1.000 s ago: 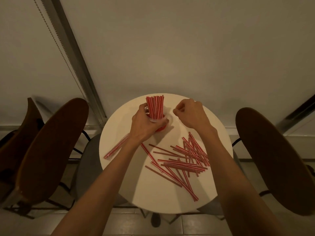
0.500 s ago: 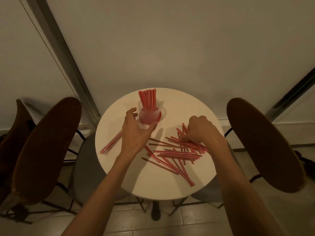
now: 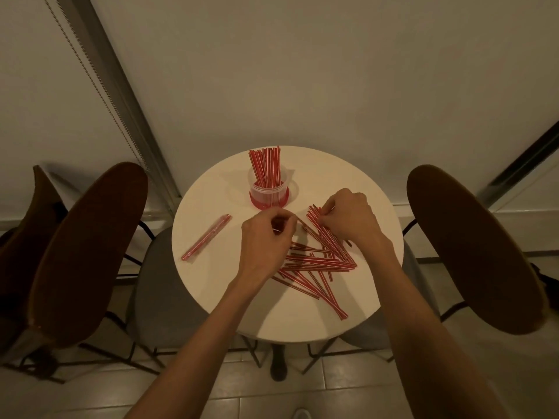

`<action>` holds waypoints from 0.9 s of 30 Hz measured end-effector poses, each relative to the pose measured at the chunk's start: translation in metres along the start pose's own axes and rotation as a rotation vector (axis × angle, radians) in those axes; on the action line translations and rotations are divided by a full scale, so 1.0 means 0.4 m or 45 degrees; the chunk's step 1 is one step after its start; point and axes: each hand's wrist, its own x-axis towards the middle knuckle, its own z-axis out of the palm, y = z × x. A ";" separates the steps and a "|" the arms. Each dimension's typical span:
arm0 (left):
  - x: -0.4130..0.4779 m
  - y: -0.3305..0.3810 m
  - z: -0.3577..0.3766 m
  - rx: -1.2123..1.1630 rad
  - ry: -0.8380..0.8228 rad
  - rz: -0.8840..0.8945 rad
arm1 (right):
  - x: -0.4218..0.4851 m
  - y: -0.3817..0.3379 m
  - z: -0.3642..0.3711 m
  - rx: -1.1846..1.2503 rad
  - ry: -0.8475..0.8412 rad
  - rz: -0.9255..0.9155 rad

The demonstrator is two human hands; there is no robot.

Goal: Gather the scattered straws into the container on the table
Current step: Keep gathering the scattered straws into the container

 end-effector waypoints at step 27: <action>0.115 0.044 0.046 -0.455 -0.142 -0.173 | -0.009 -0.097 0.012 1.275 0.074 -0.059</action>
